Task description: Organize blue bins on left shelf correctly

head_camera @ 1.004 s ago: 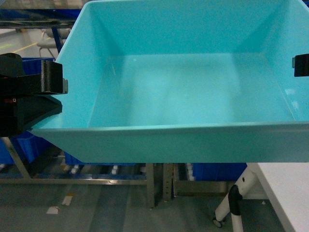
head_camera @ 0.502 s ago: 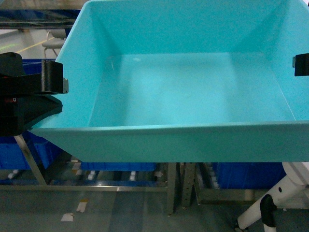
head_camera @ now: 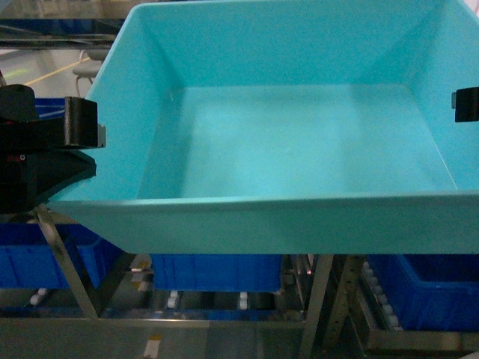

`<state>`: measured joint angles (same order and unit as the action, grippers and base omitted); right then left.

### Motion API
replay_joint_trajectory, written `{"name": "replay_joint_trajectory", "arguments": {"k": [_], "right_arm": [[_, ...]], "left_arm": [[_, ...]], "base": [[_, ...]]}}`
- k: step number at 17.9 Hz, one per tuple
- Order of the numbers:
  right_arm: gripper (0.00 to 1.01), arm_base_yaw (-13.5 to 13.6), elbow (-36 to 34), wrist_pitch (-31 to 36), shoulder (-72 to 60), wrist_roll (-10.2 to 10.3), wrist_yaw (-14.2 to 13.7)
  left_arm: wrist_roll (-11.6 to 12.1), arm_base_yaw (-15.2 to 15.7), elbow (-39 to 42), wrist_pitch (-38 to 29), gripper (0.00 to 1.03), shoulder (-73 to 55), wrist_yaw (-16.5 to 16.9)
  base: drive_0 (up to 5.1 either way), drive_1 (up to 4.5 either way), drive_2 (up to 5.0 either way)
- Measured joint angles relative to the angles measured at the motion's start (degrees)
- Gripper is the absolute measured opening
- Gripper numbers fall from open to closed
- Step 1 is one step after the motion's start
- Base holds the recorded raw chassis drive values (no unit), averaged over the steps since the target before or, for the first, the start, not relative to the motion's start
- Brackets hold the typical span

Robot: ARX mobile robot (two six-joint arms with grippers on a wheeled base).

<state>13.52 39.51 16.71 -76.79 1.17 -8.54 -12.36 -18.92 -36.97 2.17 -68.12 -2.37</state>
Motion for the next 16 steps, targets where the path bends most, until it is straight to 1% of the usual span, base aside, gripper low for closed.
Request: {"name": "replay_joint_trajectory", "arguments": {"k": [4, 8, 16], "right_arm": [[0.02, 0.04, 0.02, 0.44, 0.02, -0.17, 0.07], [0.02, 0.02, 0.02, 0.48, 0.02, -0.17, -0.02], [0.02, -0.02, 0.02, 0.35, 0.04, -0.17, -0.17]], "left_arm": [[0.17, 0.24, 0.00, -0.26, 0.02, 0.02, 0.00], [0.24, 0.17, 0.00, -0.52, 0.02, -0.17, 0.02], [0.22, -0.02, 0.00, -0.39, 0.02, -0.11, 0.02]], "base": [[-0.2, 3.30, -3.6], [0.0, 0.00, 0.0], [-4.4, 4.18, 0.2]]}}
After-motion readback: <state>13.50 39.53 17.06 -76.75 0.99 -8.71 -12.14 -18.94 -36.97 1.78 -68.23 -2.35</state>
